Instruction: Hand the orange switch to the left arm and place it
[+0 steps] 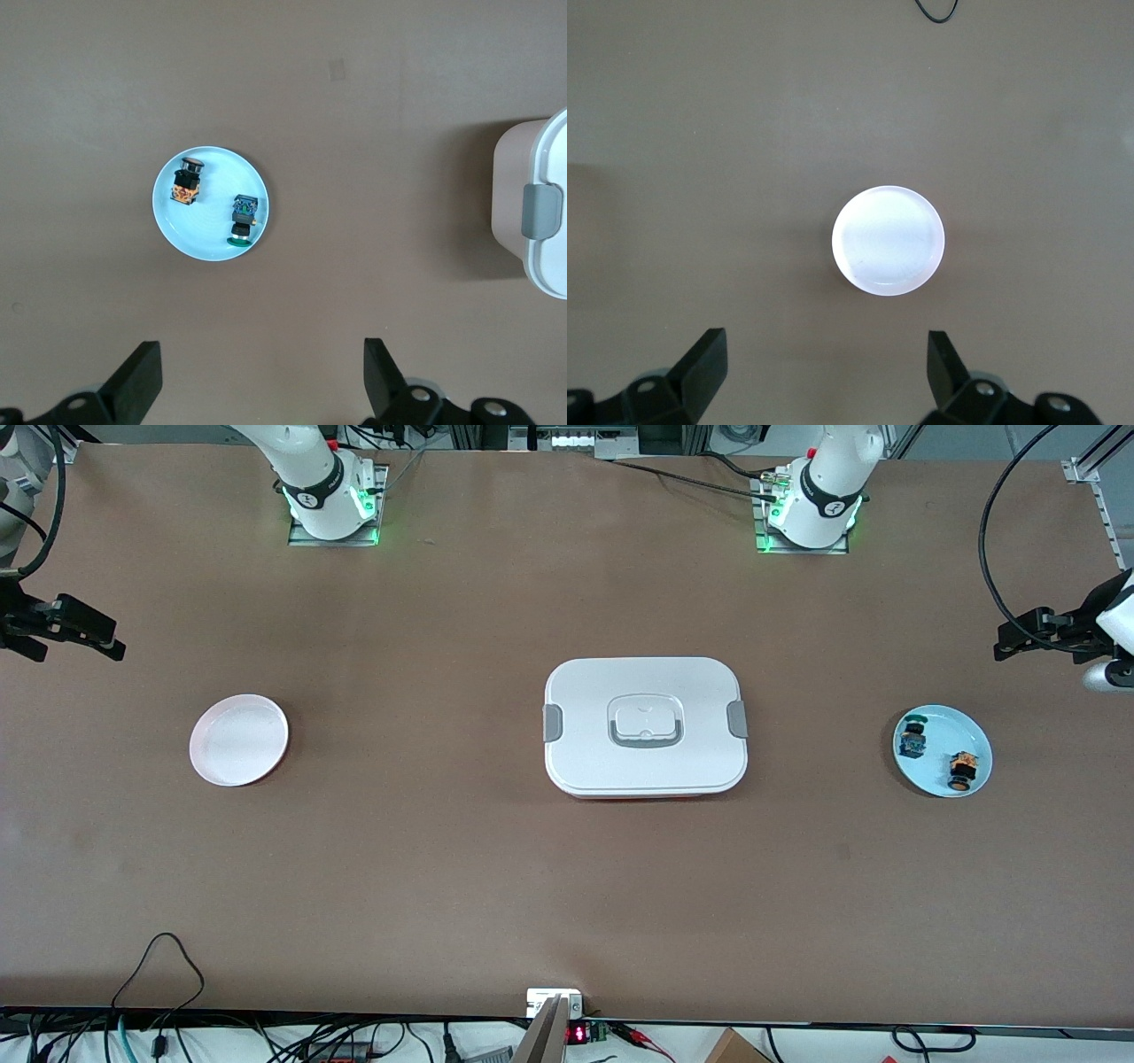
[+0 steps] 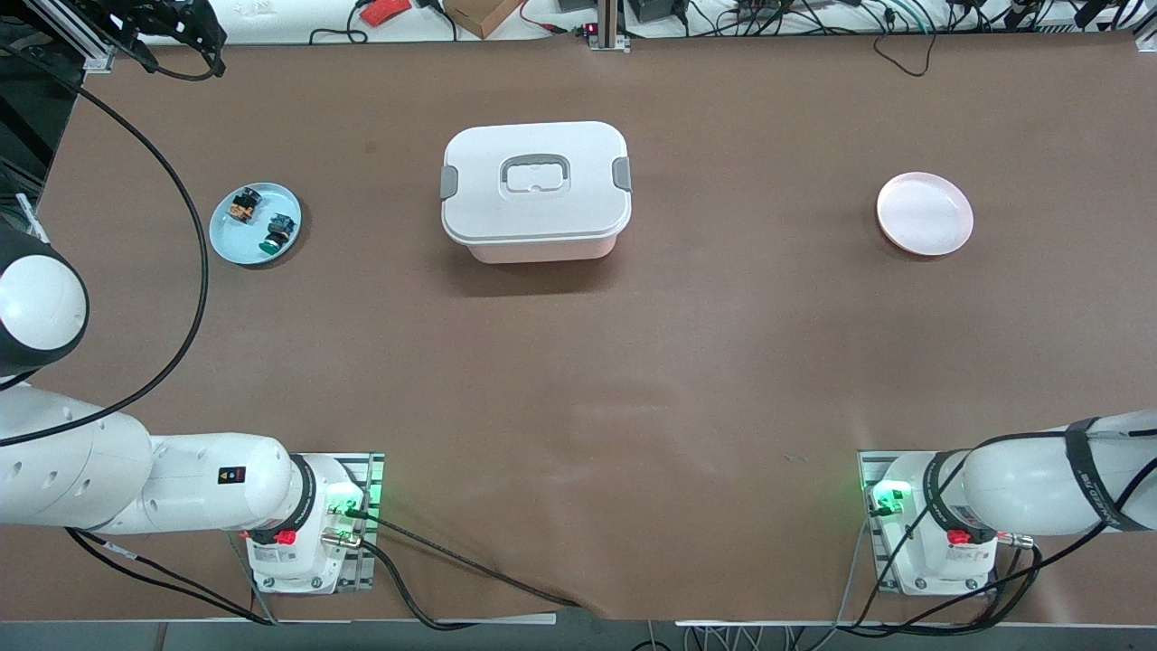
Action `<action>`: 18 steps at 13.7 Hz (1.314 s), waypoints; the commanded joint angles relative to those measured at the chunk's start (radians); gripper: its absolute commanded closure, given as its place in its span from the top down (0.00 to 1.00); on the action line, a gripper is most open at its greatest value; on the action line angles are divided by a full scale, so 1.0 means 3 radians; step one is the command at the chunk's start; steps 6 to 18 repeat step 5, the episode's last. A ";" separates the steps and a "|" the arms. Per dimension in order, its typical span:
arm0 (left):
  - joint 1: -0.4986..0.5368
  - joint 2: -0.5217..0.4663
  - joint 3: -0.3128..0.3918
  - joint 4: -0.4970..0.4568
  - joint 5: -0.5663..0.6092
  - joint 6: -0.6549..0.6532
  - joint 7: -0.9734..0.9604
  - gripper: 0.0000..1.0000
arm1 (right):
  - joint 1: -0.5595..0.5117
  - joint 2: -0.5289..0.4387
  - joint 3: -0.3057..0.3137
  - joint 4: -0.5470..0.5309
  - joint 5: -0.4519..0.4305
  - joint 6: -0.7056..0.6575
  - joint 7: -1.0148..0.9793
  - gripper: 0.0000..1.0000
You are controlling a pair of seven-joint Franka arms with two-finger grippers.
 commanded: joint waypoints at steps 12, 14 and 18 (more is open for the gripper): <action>-0.0049 0.0158 0.0010 0.0274 0.0065 -0.0025 -0.0018 1.00 | 0.0011 0.0002 0.0010 0.0058 -0.0034 -0.0062 0.0075 1.00; -0.0049 0.0158 0.0010 0.0274 0.0065 -0.0025 -0.0018 1.00 | 0.0011 0.0002 0.0010 0.0058 -0.0034 -0.0062 0.0075 1.00; -0.0049 0.0158 0.0010 0.0274 0.0065 -0.0025 -0.0018 1.00 | 0.0011 0.0002 0.0010 0.0058 -0.0034 -0.0062 0.0075 1.00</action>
